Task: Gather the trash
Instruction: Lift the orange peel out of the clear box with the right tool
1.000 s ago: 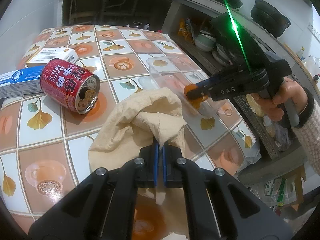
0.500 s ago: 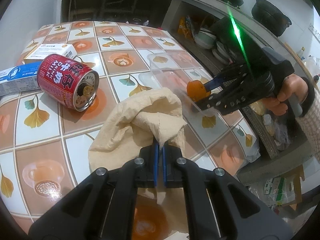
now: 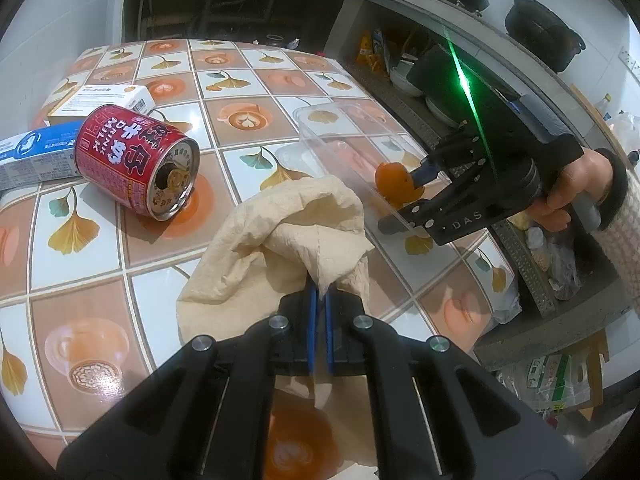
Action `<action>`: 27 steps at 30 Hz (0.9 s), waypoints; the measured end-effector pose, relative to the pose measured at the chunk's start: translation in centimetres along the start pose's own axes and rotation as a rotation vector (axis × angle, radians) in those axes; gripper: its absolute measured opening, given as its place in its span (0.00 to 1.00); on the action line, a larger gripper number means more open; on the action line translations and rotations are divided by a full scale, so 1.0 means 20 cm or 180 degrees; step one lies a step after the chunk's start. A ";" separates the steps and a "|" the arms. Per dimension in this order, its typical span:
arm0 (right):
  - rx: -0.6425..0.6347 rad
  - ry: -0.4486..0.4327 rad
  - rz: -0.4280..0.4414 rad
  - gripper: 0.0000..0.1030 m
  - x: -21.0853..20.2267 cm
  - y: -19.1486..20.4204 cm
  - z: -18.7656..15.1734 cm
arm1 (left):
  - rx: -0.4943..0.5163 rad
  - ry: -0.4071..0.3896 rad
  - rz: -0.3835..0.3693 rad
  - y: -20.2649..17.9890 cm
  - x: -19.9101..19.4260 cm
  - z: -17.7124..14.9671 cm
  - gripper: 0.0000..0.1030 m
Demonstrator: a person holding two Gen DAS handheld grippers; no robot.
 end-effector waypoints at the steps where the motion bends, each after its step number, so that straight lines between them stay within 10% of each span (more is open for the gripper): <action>1: 0.0001 -0.0007 0.0027 0.40 0.00 0.00 -0.01 | 0.0001 -0.0001 0.0000 0.00 0.00 0.00 0.02; 14: 0.0214 -0.0178 0.0256 0.09 -0.07 -0.12 -0.05 | -0.0005 -0.0007 -0.0001 0.00 0.01 0.00 0.02; 27: 0.0336 -0.0556 0.0332 0.07 -0.26 -0.20 -0.12 | -0.0007 -0.0115 0.0018 -0.01 -0.06 0.01 0.02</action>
Point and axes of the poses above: each gripper's, at about its wrist camera, not at the fingertips, and x roughly the way its jaws point, y to its left, z to its top, the point moved 8 cm from there along x, roughly the way its jaws point, and after that the axes turned 13 degrees about y, right-handed, at the moved point
